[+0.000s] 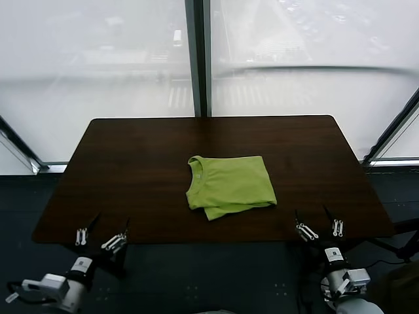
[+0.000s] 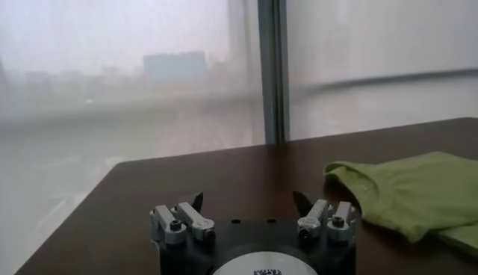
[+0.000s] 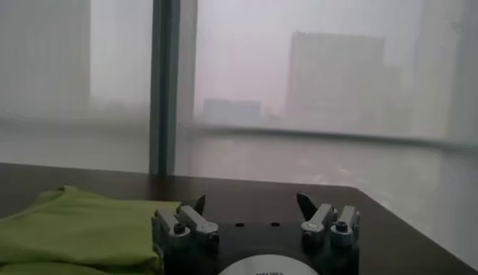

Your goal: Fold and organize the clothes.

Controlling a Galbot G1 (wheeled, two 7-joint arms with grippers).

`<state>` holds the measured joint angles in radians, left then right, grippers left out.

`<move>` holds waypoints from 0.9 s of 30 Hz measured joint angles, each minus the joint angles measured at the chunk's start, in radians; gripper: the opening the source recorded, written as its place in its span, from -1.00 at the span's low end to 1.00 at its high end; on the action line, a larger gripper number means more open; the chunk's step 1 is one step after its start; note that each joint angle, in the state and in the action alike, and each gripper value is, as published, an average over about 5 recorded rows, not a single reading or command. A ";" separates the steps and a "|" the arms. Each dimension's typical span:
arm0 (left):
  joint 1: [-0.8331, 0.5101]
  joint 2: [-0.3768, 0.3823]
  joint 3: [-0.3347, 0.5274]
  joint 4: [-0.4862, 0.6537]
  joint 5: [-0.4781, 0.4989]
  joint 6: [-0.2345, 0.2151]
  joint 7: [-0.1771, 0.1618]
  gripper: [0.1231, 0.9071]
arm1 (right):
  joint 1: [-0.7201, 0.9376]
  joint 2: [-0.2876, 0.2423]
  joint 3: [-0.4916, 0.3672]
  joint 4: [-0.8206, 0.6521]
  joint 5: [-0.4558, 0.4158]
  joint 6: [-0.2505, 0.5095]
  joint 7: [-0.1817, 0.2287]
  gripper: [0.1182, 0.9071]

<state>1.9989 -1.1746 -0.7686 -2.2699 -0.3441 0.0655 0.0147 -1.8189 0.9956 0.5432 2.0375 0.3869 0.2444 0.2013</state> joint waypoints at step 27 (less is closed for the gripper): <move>0.032 -0.011 -0.002 -0.003 0.004 0.004 0.006 1.00 | -0.024 0.026 -0.014 0.047 -0.026 -0.066 -0.002 1.00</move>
<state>2.0309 -1.1859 -0.7706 -2.2728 -0.3399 0.0695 0.0204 -1.8433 1.0219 0.5290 2.0847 0.3607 0.1783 0.1997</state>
